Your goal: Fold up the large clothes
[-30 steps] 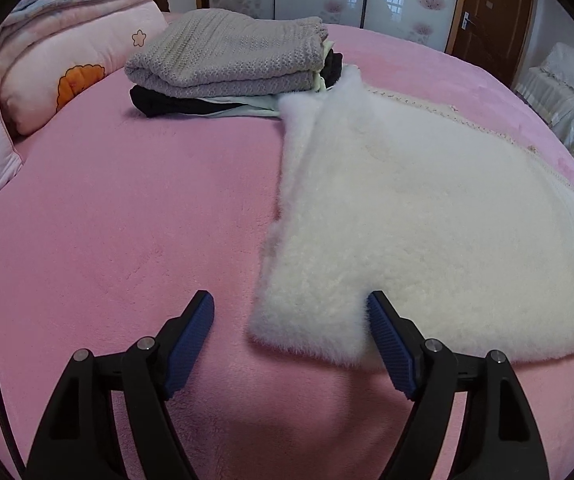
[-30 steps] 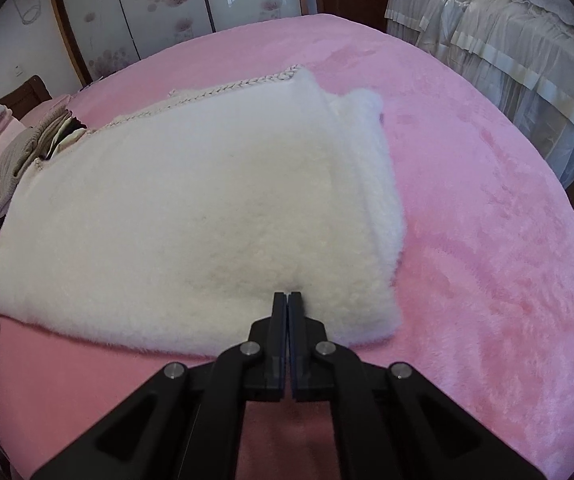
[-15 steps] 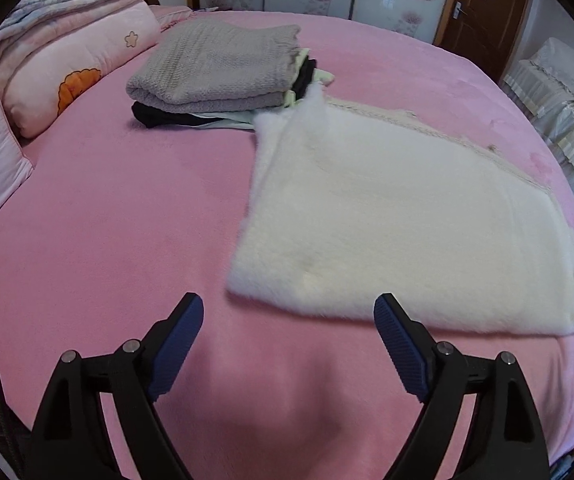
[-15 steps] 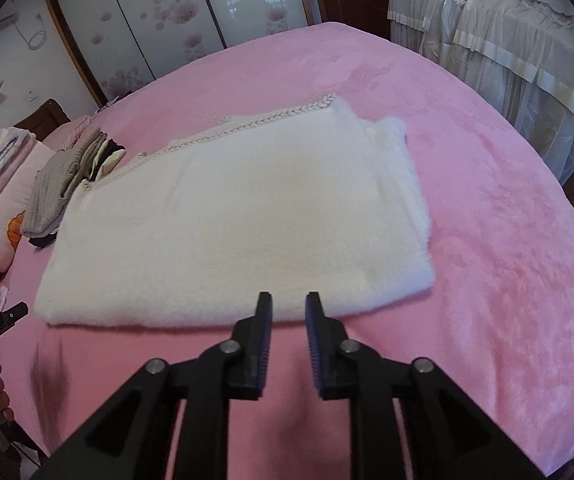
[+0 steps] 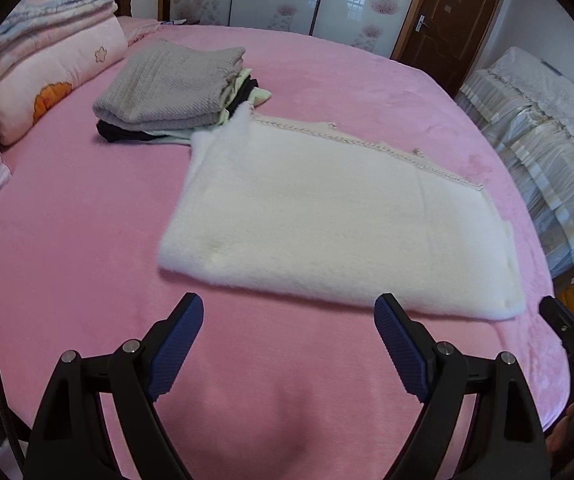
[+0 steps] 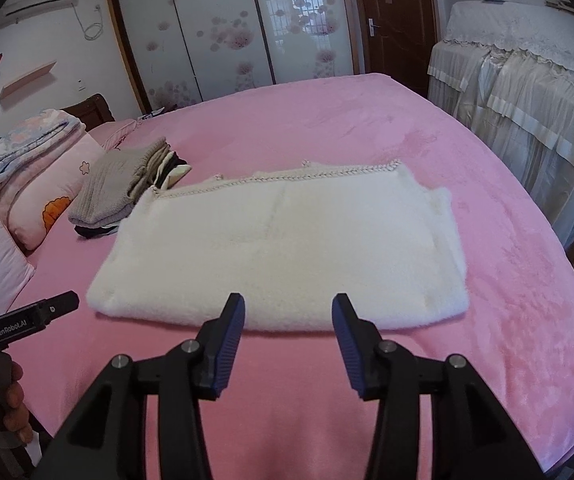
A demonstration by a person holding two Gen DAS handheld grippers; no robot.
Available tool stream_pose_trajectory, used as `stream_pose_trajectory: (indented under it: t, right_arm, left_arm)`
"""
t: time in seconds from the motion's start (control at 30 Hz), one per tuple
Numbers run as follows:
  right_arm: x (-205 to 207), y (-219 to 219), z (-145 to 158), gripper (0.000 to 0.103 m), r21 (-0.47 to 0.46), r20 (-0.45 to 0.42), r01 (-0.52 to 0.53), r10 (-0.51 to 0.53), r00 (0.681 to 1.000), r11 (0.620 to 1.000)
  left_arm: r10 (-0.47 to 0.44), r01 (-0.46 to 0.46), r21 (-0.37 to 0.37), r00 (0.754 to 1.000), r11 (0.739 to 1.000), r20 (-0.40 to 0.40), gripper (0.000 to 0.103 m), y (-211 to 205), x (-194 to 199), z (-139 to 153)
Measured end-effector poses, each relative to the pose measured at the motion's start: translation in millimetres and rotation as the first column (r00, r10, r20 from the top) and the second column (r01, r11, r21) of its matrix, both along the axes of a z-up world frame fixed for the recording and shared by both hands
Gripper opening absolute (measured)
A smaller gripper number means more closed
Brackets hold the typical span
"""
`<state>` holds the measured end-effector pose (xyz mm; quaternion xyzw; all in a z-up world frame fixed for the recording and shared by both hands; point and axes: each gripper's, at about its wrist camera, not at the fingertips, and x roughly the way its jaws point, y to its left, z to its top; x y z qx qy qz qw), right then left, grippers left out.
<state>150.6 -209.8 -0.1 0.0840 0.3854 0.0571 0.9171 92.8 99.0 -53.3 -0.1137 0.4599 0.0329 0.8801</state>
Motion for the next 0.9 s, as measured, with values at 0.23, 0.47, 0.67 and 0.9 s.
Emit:
stream_pose_trajectory:
  t: [0.23,0.47,0.67,0.9]
  right_arm:
    - [20.2,43.9,-1.2,0.046,-0.035,0.048,-0.044,0.045,0.998,0.998]
    - [48.9,74.9,-23.5,0.046,-0.067,0.046,-0.040,0.043,0.998,0.997]
    - [69.4,81.0,-42.7,0.046,-0.049,0.039,-0.001,0.003,0.999,0.999]
    - [79.8,78.4,-61.0,0.046,-0.024,0.013,0.025,-0.024,1.000,0.999]
  left_arm:
    - [0.004,-0.007,-0.101,1.000,0.995,-0.031,0.086,2.5,6.5,-35.3]
    - [0.038,-0.057,-0.287,0.997,0.956,-0.071,0.086,25.6,25.7,-94.2]
    - [0.090,-0.112,-0.414,0.993,0.903,-0.073,0.086,45.2,38.5,-128.3]
    - [0.124,-0.123,-0.462,0.992,0.879,-0.028,0.087,52.5,56.5,-146.4]
